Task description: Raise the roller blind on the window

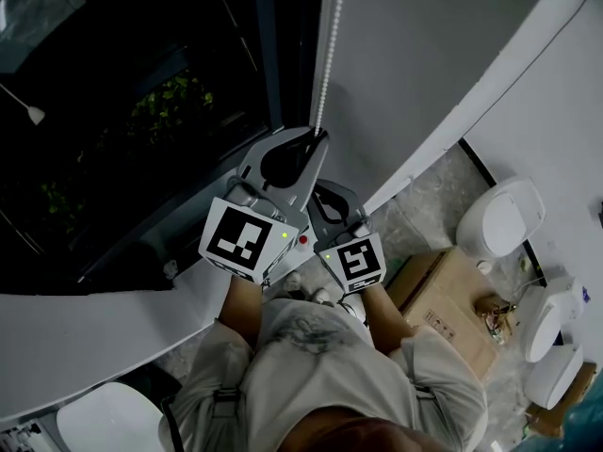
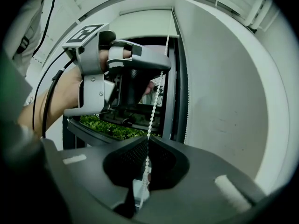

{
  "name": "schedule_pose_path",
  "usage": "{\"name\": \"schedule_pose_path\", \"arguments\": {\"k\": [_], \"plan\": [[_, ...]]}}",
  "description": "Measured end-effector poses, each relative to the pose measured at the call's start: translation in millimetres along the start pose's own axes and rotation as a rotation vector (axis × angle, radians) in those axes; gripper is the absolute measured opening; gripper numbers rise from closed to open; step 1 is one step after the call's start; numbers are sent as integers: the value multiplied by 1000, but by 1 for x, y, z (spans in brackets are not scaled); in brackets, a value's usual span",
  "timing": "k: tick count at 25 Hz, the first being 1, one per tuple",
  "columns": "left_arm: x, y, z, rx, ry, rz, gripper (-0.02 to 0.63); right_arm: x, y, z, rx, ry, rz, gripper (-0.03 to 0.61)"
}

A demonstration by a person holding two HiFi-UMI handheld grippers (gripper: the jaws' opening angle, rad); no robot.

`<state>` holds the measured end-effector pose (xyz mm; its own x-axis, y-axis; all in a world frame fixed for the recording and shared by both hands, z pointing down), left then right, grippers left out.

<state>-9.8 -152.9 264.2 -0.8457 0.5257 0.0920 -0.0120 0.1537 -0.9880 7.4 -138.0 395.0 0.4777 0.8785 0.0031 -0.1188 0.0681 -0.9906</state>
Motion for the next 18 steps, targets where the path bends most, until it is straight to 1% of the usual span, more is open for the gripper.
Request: {"name": "schedule_pose_path", "arguments": {"k": [2, 4, 6, 11, 18], "plan": [[-2, 3, 1, -32, 24, 1, 23, 0, 0, 0, 1, 1, 1, 14], [-3, 6, 1, -59, 39, -21, 20, -1, 0, 0, 3, 0, 1, 14], [-4, 4, 1, -43, 41, -36, 17, -2, -3, 0, 9, 1, 9, 14], [3, -24, 2, 26, 32, 19, 15, -3, -20, 2, 15, 8, 56, 13], [5, -49, 2, 67, 31, 50, 15, -7, -45, 6, 17, 16, 109, 12]]}}
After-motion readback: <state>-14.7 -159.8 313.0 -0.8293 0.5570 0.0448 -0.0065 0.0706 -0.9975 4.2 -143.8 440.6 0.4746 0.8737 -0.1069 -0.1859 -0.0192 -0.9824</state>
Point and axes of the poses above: the fingertips, and each gripper's own axes: x backward along the fingers, z to its left, y out of its top, the point moved 3 cm from there along x, backward along the fingers, and after that the axes turned 12 degrees about -y, right-handed, at the moved point
